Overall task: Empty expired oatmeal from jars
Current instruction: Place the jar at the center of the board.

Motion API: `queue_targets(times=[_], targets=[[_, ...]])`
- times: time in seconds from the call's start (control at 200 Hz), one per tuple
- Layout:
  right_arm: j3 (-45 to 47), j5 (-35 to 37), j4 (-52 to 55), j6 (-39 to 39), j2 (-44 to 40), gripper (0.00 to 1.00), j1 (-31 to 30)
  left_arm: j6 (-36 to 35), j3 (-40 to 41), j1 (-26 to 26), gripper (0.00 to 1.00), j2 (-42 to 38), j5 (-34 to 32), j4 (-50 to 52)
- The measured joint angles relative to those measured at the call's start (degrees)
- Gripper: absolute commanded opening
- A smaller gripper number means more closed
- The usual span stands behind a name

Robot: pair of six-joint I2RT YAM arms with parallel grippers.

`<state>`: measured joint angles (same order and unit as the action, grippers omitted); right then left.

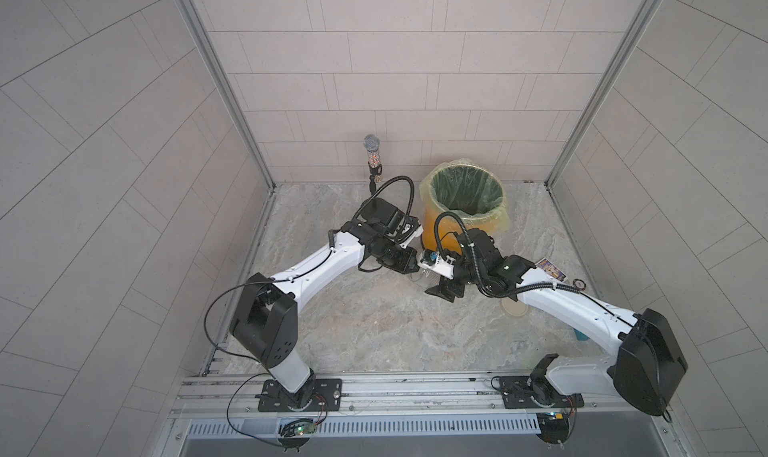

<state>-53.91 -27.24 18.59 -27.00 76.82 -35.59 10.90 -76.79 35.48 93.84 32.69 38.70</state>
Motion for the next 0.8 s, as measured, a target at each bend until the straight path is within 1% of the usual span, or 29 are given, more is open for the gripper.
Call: queue_targets(times=[0.04,0.09,0.185,0.215,0.235,0.255,0.365,0.59,0.8], targets=[[-0.5,-0.3,0.2,-0.2,1.0,0.59,0.0,0.2,0.0,0.0,0.00,0.0,-0.9,0.3],[-1.0,-0.7,0.2,-0.5,2.0,0.68,0.0,0.6,0.0,0.0,0.00,0.0,-1.7,0.7],[-1.5,-1.2,0.0,-0.9,3.2,0.78,0.0,1.0,0.0,0.0,0.00,0.1,-2.5,1.1],[-1.5,-1.4,-0.1,-0.9,3.4,0.84,0.0,1.1,0.0,0.0,0.00,0.2,-2.6,1.2],[-1.5,-1.4,-0.1,-0.9,3.4,0.95,0.0,1.1,0.0,-0.1,0.00,0.2,-2.5,1.2],[-1.5,-1.4,-0.2,-1.0,3.5,1.00,0.0,1.1,0.0,-0.1,0.00,0.2,-2.5,1.2],[-1.5,-1.3,-0.2,-1.4,4.0,0.99,0.0,1.9,0.0,-0.1,0.00,0.3,-2.4,1.0],[-1.1,0.2,0.1,-3.3,4.2,0.99,-0.4,2.1,0.0,0.3,0.00,0.3,-4.6,2.6],[1.1,2.4,2.3,-6.1,-0.6,1.00,-1.2,2.1,-1.5,1.2,0.00,0.9,-8.3,4.7]])
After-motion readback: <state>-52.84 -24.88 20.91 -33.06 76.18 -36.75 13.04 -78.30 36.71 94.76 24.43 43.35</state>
